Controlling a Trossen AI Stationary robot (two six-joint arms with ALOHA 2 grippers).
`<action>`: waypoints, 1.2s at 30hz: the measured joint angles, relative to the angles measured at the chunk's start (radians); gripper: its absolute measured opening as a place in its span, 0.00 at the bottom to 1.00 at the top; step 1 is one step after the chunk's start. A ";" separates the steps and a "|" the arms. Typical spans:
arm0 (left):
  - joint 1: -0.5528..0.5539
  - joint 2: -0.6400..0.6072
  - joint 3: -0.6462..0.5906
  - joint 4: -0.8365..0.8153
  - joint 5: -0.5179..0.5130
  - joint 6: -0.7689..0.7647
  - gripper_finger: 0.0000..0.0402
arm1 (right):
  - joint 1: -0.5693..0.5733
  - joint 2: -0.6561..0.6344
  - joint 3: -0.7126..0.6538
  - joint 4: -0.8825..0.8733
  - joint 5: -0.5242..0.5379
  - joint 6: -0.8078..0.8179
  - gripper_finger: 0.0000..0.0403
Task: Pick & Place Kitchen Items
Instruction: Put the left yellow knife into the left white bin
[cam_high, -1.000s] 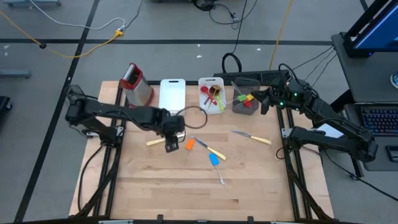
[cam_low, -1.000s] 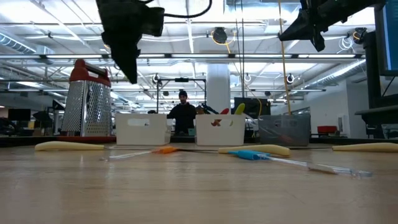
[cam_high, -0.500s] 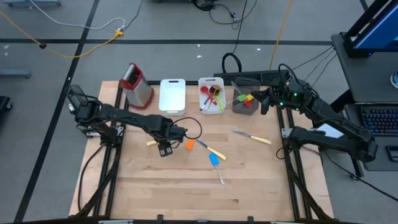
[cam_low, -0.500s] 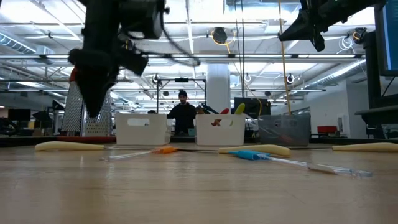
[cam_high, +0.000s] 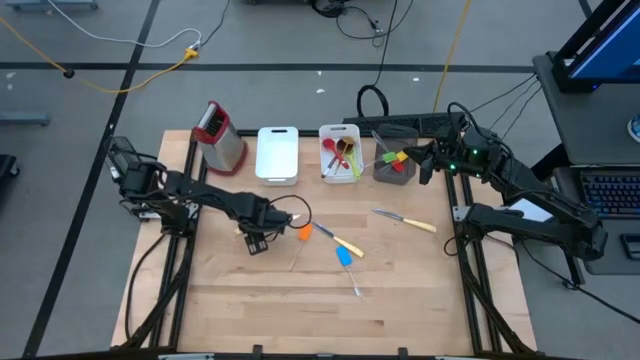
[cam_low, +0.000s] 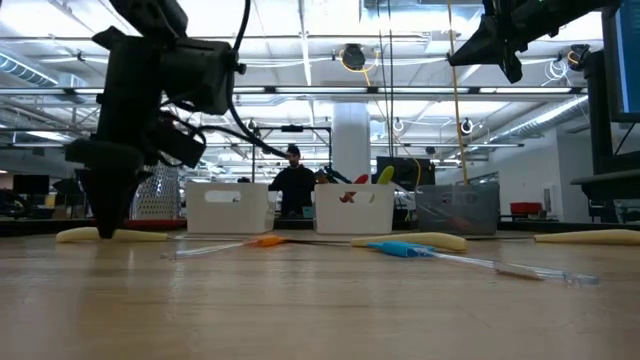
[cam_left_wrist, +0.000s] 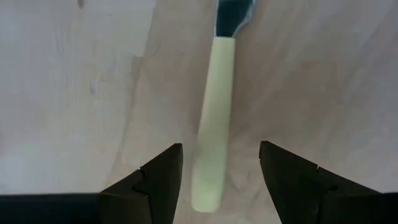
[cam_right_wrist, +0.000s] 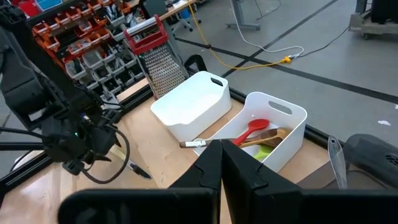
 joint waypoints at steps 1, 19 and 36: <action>0.000 0.000 -0.003 0.002 -0.011 0.000 0.54 | 0.000 0.000 0.000 0.000 0.000 0.000 0.00; 0.075 -0.010 -0.133 0.213 0.083 0.143 0.53 | 0.000 0.000 0.000 0.002 0.002 0.023 0.00; 0.102 -0.011 -0.135 0.244 0.086 0.114 0.12 | 0.000 0.000 0.000 0.003 0.004 0.023 0.00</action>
